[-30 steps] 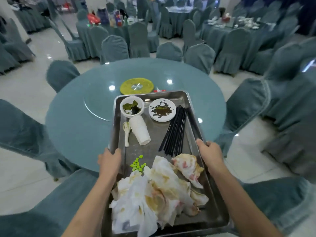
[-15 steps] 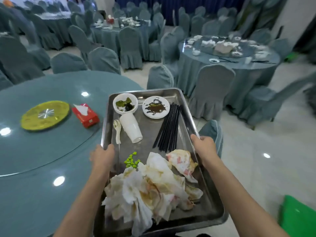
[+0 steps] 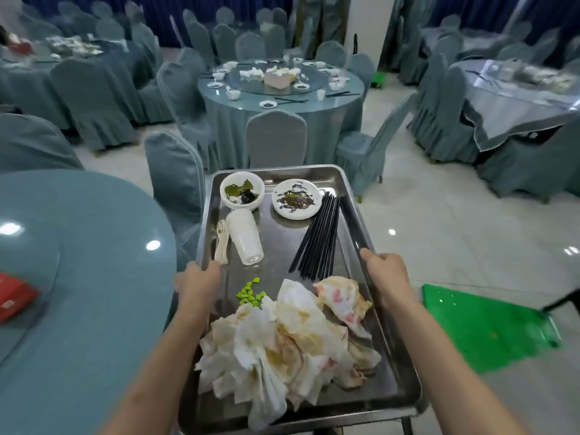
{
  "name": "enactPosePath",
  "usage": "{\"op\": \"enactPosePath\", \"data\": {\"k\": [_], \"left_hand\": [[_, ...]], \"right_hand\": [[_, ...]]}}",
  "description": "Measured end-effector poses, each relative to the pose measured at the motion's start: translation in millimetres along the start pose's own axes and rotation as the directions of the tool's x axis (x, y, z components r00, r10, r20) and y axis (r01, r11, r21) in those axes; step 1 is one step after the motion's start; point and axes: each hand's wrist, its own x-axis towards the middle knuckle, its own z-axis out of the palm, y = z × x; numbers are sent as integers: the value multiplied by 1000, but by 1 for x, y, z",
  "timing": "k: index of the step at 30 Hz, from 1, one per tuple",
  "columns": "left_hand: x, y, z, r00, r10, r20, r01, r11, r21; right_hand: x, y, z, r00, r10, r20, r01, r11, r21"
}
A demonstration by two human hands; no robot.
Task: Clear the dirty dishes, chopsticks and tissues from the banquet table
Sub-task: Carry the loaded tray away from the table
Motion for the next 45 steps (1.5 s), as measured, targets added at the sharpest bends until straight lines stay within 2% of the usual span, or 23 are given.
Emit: {"op": "enactPosePath", "data": {"k": [11,14,19,26,32,37,45], "left_hand": [[3,110,146,985,122,123,-140,979,147],[1,136,180,979,152,133,-167,980,108],[2,168,224,968,158,194,-186,972,140],[11,213,283,948,208,243,-244,961,127],[37,258,348,933,196,302,-244,961,129],[71,311,405,910,211,356,-272,953,130],[111,408,494,846,294,444,-392,909,145]], "right_hand": [[103,23,-98,987,67,-147,-66,998,11],[129,27,-121,980,81,-180,-73,996,48],[162,40,-148,969,115,-220,-96,991,96],[210,55,-170,946,177,-270,-141,979,146],[272,52,-188,911,244,-331,-190,964,185],[334,35,-196,882,291,-370,-219,949,225],[436,16,-224,835,343,-429,-240,931,276]]}}
